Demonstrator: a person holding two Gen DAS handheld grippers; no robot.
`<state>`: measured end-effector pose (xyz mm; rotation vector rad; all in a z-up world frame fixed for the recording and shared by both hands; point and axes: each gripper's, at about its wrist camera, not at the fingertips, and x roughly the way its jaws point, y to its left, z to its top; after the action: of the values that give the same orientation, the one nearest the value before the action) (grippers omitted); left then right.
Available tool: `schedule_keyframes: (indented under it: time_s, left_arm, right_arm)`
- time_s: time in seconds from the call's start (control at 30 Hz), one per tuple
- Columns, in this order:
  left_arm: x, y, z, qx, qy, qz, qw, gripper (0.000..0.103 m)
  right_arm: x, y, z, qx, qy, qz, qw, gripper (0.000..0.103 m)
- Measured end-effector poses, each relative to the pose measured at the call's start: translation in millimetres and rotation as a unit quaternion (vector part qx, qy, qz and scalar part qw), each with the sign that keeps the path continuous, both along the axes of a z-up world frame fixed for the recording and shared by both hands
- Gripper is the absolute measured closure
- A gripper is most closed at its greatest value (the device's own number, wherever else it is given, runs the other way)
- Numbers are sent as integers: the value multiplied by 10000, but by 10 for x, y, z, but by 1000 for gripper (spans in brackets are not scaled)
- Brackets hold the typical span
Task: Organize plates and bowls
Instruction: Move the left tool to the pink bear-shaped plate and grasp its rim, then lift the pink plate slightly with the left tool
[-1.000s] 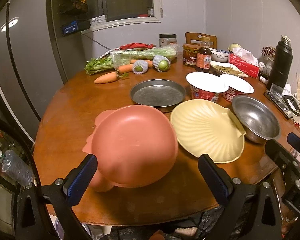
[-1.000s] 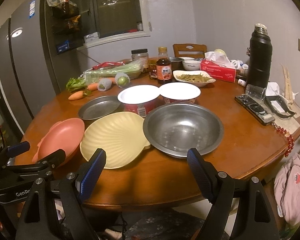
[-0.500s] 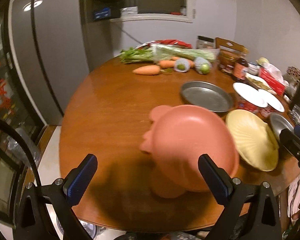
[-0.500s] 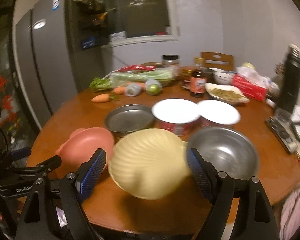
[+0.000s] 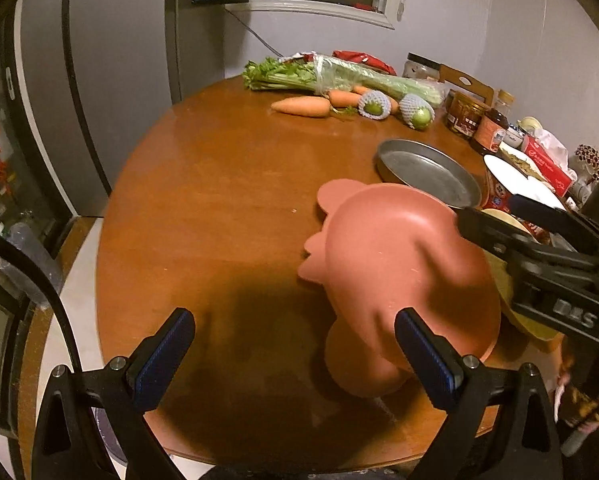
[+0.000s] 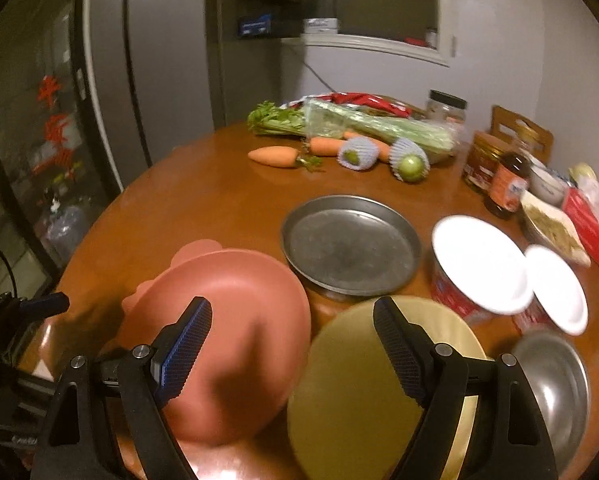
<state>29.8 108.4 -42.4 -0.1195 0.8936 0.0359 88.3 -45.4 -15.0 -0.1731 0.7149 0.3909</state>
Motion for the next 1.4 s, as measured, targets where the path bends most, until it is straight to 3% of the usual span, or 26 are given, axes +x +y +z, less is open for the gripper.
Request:
schedule_keyframes:
  time_s: [0.13,0.3,0.47,0.57,0.63,0.73,1.07,1.4]
  left_arm:
    - [22,-34,-46,-9,55,-77,10000,9]
    - [65,-44,-100,-154,141,-137,9997,24]
    - [104,-71,-116,-244,125,-207,9994,35]
    - [121,-99,-110,-293,77,-266,9992,47]
    - [140,-117,-108,-300,62,-312,9990,62]
    - [164,-146,-110,-323,35,-397,9987,71]
    - [266,100,-35,-324,-49,-157,9993,73]
    - [607,488,75,-68,-73,34,9999,73]
  right_arm:
    - [158,111,-93,-239,123,176,9995,20]
    - [296,173,-196,-310,319,369,9983,41]
    - [354,189,-284,-396,440,345,9976,49]
    - [380,179,-310,-354,528,369,9973,56]
    - [401,178,-332,-306,613,383,9969,59]
    - [382,195,-346,-269,664,404,9966,61]
    - [306,270,-315,61,902,468,9948,62]
    - [418,596,-220,448,934,474,9935,62]
